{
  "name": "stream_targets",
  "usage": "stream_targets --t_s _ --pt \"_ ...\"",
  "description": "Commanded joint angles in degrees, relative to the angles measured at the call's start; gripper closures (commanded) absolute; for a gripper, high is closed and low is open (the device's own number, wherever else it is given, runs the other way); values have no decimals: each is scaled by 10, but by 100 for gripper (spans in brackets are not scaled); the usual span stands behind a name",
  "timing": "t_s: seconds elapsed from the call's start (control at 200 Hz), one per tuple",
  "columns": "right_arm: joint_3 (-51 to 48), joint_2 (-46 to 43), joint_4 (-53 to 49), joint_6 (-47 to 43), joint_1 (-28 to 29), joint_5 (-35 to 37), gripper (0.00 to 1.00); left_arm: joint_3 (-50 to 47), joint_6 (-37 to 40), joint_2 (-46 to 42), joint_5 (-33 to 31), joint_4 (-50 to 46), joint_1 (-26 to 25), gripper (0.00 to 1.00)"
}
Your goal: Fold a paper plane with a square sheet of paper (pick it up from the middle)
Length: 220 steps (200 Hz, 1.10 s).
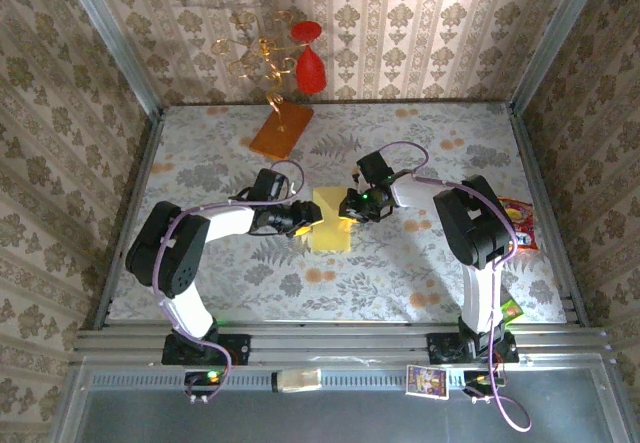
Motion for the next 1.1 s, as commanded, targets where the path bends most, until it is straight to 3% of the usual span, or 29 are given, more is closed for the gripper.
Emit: stream_targets --t_s 0.0,0.48,0.7,0.83,1.095 --pt "-9 24 -17 -9 -3 2 80 12 17 12 2 -24 -6 48" --pt "-11 31 -6 -7 -10 -22 79 28 31 31 5 -45 -23 55" --pt "-12 32 -8 -8 -12 -22 79 17 16 21 32 3 1 56" --pt "-12 31 -8 -10 -14 -23 80 7 -17 30 95 78 22 59" --pt "-19 20 -8 -13 -18 -20 80 36 0 60 121 59 29 64"
